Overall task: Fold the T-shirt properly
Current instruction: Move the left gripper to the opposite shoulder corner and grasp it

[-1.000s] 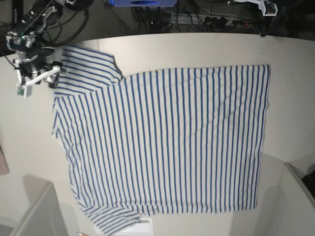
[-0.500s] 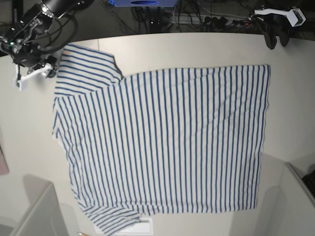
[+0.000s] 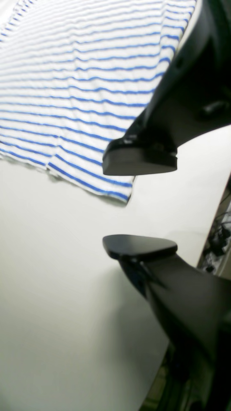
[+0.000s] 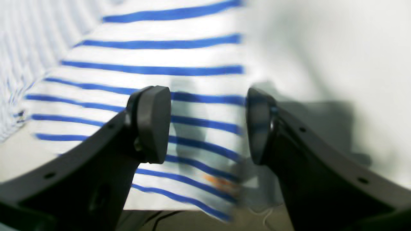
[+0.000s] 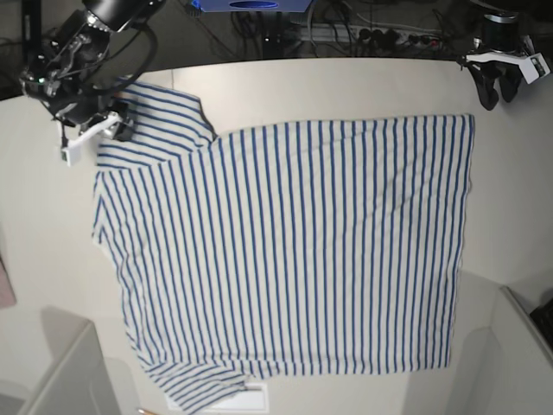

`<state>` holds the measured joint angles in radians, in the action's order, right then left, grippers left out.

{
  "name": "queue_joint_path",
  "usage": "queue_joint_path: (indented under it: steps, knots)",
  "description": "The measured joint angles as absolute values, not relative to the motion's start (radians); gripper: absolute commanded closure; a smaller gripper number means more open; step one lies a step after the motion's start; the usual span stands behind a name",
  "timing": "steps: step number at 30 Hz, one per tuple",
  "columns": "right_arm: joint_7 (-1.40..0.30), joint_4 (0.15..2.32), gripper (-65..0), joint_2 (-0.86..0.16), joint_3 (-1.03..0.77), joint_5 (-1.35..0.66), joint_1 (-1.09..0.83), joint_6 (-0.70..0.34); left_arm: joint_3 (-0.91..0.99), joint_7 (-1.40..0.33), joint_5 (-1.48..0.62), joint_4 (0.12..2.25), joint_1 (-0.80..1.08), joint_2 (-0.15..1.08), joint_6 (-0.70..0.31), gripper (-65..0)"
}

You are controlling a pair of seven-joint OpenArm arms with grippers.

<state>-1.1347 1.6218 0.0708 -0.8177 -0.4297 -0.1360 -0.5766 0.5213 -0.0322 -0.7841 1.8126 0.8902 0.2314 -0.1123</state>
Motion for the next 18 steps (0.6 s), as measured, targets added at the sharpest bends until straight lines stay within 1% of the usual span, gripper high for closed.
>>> queue_joint_path:
  steps: [2,6,7,8,10,11,12,15,18]
  knots:
    - [-1.127,1.622,-34.7,0.085,-0.820,-0.432,-0.134,-0.577,0.529,-0.075,-0.784,1.805,0.862,0.229,-0.112,-28.1]
    - [-1.115,1.622,-34.4,0.096,-0.841,-0.442,-0.136,-0.577,0.530,-0.085,-0.784,1.794,0.823,0.237,-0.111,-28.1]
    - [-1.105,1.621,-32.3,0.097,-0.840,-0.443,-0.138,-0.577,0.530,-0.086,-0.785,1.784,0.817,0.234,-0.112,-28.1]
    - [-1.095,1.620,-27.8,0.096,-0.840,-0.441,-0.140,-0.578,0.529,-0.093,-0.788,1.768,0.808,0.231,-0.113,-28.3]
    - [-1.093,1.616,-14.4,0.096,-0.841,-0.430,-0.143,-0.578,0.529,-0.102,-0.822,1.736,0.789,0.231,-0.110,-28.8]
    - [-1.098,1.615,-5.4,0.097,-0.839,-0.427,-0.143,-0.577,0.529,-0.096,-0.857,1.719,0.780,0.234,-0.106,-29.0]
    - [-1.105,1.614,0.0,0.096,-0.836,-0.423,-0.145,-0.577,0.529,-0.096,-0.884,1.707,0.777,0.239,-0.109,-29.0]
    - [-1.106,1.614,0.0,0.097,-0.835,-0.424,-0.145,-0.577,0.527,-0.092,-0.959,1.673,0.764,0.241,-0.148,-29.5]
    - [-1.106,1.614,0.0,0.097,-0.835,-0.423,-0.144,-0.577,0.512,-0.095,-0.972,1.636,0.750,0.244,-0.203,-36.4]
